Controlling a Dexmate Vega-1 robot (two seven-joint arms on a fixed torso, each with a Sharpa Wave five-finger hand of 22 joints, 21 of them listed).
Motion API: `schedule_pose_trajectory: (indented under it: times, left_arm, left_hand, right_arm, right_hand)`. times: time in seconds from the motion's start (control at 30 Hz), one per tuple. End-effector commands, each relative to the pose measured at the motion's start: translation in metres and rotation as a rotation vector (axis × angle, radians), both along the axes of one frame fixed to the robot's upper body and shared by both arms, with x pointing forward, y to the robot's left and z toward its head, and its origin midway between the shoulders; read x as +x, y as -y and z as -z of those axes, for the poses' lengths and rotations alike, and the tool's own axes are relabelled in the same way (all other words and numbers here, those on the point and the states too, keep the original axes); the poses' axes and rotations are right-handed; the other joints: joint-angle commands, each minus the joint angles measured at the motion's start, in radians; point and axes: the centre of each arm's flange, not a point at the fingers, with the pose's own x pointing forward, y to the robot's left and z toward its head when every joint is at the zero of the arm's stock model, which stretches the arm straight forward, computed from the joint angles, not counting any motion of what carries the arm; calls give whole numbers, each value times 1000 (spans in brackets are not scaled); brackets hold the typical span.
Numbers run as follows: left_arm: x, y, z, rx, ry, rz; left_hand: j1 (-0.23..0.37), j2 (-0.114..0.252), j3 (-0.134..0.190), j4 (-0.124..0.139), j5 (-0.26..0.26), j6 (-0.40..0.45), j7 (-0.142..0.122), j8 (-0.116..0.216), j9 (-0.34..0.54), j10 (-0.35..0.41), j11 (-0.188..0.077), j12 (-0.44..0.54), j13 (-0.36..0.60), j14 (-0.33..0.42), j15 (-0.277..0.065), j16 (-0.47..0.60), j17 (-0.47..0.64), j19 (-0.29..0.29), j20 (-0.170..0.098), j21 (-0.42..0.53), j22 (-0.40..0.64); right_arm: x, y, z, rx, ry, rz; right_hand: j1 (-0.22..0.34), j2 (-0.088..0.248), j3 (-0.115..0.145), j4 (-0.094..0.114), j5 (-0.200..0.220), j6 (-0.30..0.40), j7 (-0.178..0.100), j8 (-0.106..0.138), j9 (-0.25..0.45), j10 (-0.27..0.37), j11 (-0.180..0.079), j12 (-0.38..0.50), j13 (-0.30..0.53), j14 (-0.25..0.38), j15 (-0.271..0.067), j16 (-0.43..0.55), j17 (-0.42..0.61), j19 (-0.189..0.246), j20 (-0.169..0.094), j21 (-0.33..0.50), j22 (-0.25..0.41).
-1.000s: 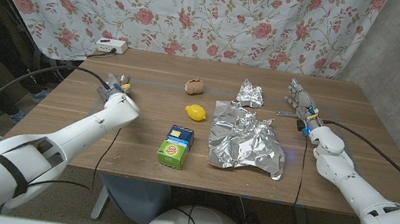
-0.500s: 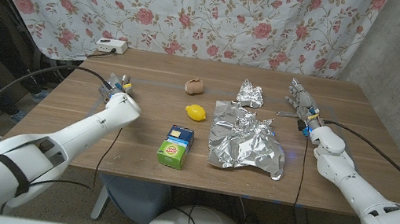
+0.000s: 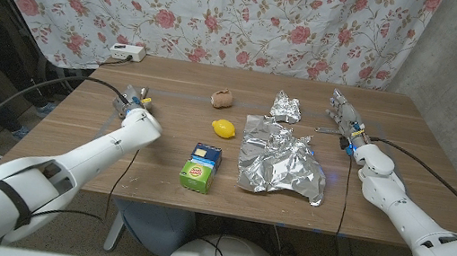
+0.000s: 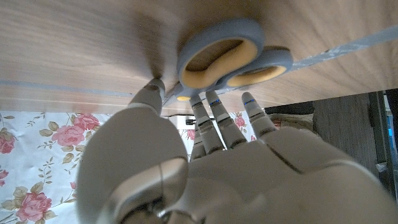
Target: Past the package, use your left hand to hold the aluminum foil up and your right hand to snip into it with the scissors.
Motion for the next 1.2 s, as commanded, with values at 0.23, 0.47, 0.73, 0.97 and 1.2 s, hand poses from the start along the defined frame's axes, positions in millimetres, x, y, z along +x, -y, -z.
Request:
schedule_pose_trajectory:
  times: [0.23, 0.47, 0.73, 0.97, 1.2]
  left_arm:
    - [-5, -2, -6, 26, 27, 3]
    - [-4, -1, -8, 36, 32, 21]
    - [-4, -1, -9, 42, 16, 25]
    - [-5, -1, -8, 43, 14, 9]
    - [-8, 1, -12, 48, 35, 1]
  left_hand:
    - [26, -4, 47, -19, 55, 76, -17, 1, 0, 266, -82, 286, 219, 20, -21, -34, -13, -13, -9, -4, 2]
    - [62, 0, 92, -28, 98, 87, -16, -6, 0, 254, -85, 267, 187, 17, -27, -57, -22, -14, -10, -4, 1]
    - [58, -18, 98, -21, 111, 76, -6, -14, 0, 243, -87, 263, 182, 8, -20, -69, -24, -16, -4, -4, 1]
    - [87, -2, 98, -23, 110, 79, 11, -13, 1, 240, -87, 264, 178, 20, -31, -54, -8, -6, -1, 0, 1]
    - [115, 35, 82, -12, 67, 59, 34, -17, 4, 185, -84, 255, 187, 1, -20, -42, 25, 0, 9, 1, 1]
  right_arm:
    - [0, -2, -1, 5, -5, 0]
    - [0, -3, -1, 2, 1, 2]
    - [-1, -4, -1, 12, -1, 7]
    - [-1, -6, 0, 9, 1, 3]
    - [-4, -3, -1, 15, 2, 7]
  right_hand:
    - [-3, 8, 4, 1, 1, 2, 1, 1, 2, -3, -3, -1, 1, 1, 2, 9, 2, 3, 3, 6, 3]
    - [-2, 8, 4, 1, 1, 3, 1, 1, 2, -4, -3, -2, 1, 1, 2, 9, 2, 2, 3, 6, 3]
    - [-2, 9, 4, 1, 1, 3, 1, 1, 2, -5, -3, -2, 1, 1, 2, 9, 2, 1, 5, 6, 3]
    - [-1, 9, 4, 0, 1, 2, 2, 1, 2, -12, -6, -4, 1, 0, 2, 9, 2, 0, 5, 5, 3]
    - [-1, 10, 5, 0, 1, 2, 1, 1, 2, -16, -4, -6, 1, 0, 2, 8, 2, -1, 6, 5, 3]
